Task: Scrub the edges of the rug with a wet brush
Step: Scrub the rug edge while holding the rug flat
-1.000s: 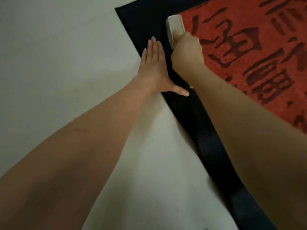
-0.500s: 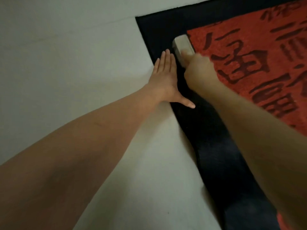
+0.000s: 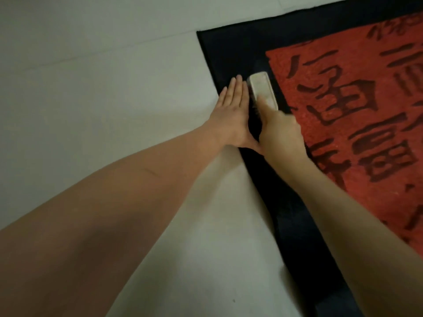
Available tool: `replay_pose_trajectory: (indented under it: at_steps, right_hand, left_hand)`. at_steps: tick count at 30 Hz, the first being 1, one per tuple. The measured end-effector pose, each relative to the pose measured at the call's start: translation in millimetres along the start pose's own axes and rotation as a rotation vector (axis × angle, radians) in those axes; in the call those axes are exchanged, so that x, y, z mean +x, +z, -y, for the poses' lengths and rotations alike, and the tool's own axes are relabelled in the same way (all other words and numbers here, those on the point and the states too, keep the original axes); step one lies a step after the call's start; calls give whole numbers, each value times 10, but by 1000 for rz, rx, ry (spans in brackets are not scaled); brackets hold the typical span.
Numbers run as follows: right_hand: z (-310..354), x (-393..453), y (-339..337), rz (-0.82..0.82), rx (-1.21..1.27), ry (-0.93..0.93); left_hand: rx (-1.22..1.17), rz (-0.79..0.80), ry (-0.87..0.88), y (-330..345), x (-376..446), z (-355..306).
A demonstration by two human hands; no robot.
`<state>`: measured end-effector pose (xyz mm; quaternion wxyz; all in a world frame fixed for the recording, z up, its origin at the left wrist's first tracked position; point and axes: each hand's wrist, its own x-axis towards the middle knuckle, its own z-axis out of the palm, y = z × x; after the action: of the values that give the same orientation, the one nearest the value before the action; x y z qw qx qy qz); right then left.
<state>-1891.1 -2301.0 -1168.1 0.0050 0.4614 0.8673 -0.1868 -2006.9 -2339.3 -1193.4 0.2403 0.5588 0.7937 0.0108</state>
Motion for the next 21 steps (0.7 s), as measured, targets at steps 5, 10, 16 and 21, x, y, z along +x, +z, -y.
replay_pose_trajectory:
  at_steps: [5, 10, 16, 21]
  right_hand:
    - [57, 466, -152, -27, 54, 21]
    - [-105, 719, -471, -224, 337, 213]
    - [-504, 394, -415, -178, 240, 278]
    - [-317, 146, -195, -20, 63, -118]
  left_hand:
    - [4, 15, -12, -1, -20, -35]
    - [30, 45, -17, -12, -19, -36]
    - [51, 81, -44, -15, -12, -55]
    - [60, 84, -45, 0, -14, -57]
